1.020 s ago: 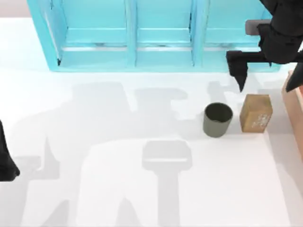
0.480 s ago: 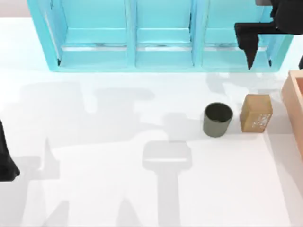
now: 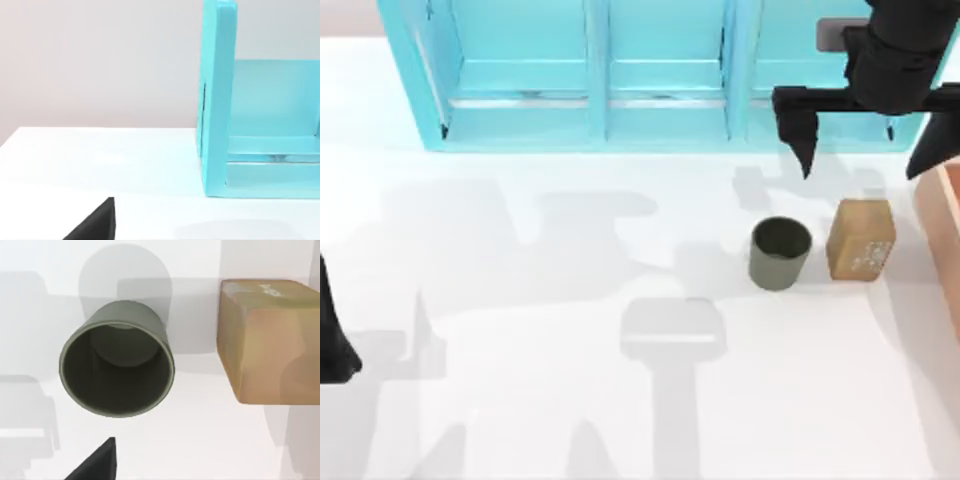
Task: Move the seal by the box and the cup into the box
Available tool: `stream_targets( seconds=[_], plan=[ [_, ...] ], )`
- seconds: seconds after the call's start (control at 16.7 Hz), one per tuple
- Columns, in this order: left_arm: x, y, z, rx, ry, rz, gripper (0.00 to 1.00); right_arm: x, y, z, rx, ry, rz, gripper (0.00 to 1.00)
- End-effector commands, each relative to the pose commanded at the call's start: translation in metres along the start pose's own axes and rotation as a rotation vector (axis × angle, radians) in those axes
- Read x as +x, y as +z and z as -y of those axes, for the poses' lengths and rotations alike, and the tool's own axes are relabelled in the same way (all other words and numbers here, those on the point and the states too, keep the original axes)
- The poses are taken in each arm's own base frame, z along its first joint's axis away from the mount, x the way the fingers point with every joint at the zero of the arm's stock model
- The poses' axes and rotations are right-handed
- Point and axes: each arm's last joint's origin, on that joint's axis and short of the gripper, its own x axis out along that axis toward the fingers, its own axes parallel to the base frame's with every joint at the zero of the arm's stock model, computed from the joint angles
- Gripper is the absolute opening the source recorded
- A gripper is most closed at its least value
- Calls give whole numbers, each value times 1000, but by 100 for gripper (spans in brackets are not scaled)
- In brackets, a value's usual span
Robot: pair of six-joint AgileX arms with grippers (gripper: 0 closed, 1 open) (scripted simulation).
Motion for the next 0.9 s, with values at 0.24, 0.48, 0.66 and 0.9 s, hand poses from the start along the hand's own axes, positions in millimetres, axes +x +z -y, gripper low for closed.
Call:
stream_targets(
  seconds=[0.24, 0.48, 0.66, 0.9],
  plan=[
    [0, 0, 0, 0, 0, 0, 100, 31, -8, -24, -2, 0, -3, 100],
    [0, 0, 0, 0, 0, 0, 100, 32, -8, -23, 1, 0, -3, 100],
    [0, 0, 0, 0, 0, 0, 100, 43, -7, -24, -2, -1, -5, 100],
    [0, 0, 0, 0, 0, 0, 100, 82, -6, -25, -2, 1, 0, 100]
  ],
)
